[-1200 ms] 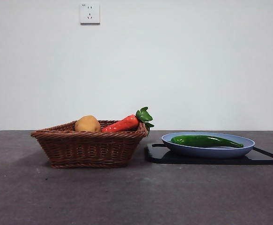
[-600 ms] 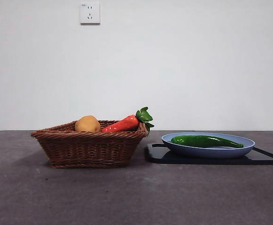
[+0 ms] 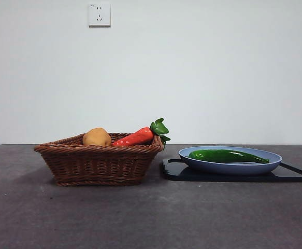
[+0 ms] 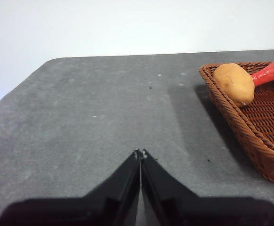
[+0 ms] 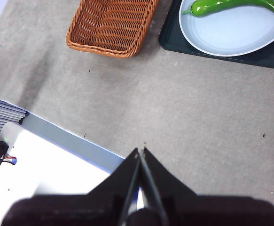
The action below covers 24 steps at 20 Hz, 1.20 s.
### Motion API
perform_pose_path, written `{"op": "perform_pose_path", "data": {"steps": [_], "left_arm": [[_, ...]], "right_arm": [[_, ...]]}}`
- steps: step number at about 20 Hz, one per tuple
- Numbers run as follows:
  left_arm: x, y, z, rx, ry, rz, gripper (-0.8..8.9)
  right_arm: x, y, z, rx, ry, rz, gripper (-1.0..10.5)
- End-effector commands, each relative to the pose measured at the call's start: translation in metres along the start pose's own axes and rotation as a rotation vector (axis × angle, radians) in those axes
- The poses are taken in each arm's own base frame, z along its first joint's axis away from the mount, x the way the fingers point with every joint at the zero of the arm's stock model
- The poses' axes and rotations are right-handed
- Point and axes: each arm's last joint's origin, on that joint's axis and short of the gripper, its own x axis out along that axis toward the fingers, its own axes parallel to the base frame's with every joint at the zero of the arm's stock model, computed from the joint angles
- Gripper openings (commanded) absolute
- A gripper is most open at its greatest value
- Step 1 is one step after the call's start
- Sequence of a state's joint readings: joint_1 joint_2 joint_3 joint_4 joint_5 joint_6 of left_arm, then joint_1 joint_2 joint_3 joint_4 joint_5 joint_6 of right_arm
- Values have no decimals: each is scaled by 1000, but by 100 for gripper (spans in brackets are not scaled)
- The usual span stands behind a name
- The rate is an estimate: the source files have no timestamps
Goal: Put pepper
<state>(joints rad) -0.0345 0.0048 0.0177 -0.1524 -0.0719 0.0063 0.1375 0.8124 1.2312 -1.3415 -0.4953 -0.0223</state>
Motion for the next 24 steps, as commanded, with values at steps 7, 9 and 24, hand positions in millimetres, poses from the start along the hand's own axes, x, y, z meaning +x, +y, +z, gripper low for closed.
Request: {"op": "perform_pose_path", "data": {"steps": [7, 9, 24], "left_arm": [[1, 0, -2, -7, -3, 6, 8], [1, 0, -2, -7, -3, 6, 8], [1, 0, -2, -7, -3, 6, 8]], "right_arm": [[-3, 2, 4, -7, -20, 0, 11], [-3, 2, 6, -22, -46, -3, 11], [64, -52, -70, -317, -810, -312, 11]]}}
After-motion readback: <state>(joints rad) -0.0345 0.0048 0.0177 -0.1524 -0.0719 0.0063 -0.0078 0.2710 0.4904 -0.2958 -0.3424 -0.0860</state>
